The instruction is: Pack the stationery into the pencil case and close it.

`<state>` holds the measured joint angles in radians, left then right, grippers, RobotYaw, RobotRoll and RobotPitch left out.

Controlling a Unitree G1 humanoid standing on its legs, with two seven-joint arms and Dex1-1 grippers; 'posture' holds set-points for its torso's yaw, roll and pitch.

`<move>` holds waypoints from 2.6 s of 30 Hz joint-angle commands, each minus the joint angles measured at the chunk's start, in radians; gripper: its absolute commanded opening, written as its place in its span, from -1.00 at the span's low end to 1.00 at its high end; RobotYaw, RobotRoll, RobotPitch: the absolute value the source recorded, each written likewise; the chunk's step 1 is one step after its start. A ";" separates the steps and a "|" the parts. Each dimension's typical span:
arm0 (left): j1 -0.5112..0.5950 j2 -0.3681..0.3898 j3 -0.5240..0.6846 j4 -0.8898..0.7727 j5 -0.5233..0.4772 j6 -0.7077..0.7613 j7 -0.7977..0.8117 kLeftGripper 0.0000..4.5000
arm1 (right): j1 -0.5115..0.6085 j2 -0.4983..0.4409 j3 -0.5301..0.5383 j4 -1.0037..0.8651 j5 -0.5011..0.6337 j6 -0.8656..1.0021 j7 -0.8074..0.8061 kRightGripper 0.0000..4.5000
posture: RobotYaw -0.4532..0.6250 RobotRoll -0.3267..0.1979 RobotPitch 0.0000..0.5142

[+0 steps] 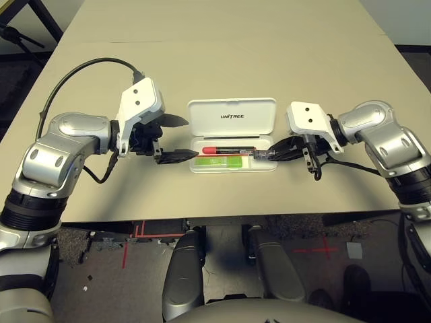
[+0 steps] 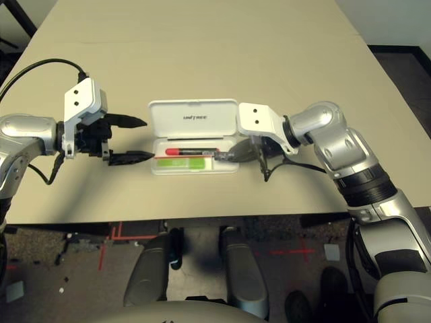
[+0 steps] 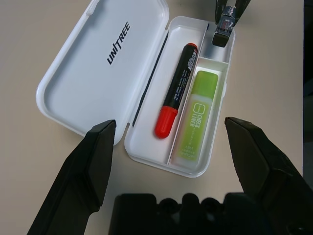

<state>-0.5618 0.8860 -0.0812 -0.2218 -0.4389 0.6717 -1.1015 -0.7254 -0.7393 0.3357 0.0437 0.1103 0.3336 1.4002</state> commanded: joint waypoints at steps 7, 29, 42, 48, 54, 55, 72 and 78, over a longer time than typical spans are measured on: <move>0.005 0.004 -0.006 0.003 0.017 -0.013 -0.006 1.00 | 0.015 -0.011 0.008 0.034 -0.022 -0.050 0.009 -0.89 | -0.07 0.25 -0.19; -0.065 0.035 -0.017 0.215 0.109 -0.103 -0.037 1.00 | 0.049 -0.020 -0.222 0.184 0.245 -0.060 0.151 0.98 | -0.07 0.25 -0.21; -0.409 -0.129 -0.086 0.816 0.378 -0.295 0.115 -0.64 | 0.257 -0.082 -0.413 0.086 0.376 0.060 0.054 1.00 | -0.17 0.25 -0.29; -0.550 -0.269 -0.118 1.077 0.406 -0.386 0.000 -0.98 | 0.277 -0.097 -0.451 0.074 0.391 0.048 0.040 1.00 | -0.25 0.25 -0.31; -0.650 -0.345 -0.211 1.224 0.491 -0.520 -0.189 -0.98 | 0.297 -0.108 -0.462 0.052 0.400 0.050 0.025 1.00 | -0.31 0.25 -0.30; -0.670 -0.359 -0.222 1.248 0.505 -0.536 -0.208 -0.98 | 0.303 -0.108 -0.463 0.046 0.402 0.049 0.021 1.00 | -0.31 0.25 -0.30; -0.592 -0.413 -0.278 0.923 0.522 -0.444 -0.467 -0.98 | 0.345 -0.121 -0.479 0.032 0.418 0.045 0.003 1.00 | -0.28 0.25 -0.26; -0.474 -0.424 -0.307 0.654 0.502 -0.300 -0.455 -0.98 | 0.328 -0.115 -0.466 0.049 0.412 0.034 0.009 1.00 | -0.27 0.25 -0.27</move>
<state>-1.0579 0.4705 -0.3653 0.4882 0.0753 0.3393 -1.5592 -0.3910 -0.8505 -0.1312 0.0846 0.5176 0.3742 1.4002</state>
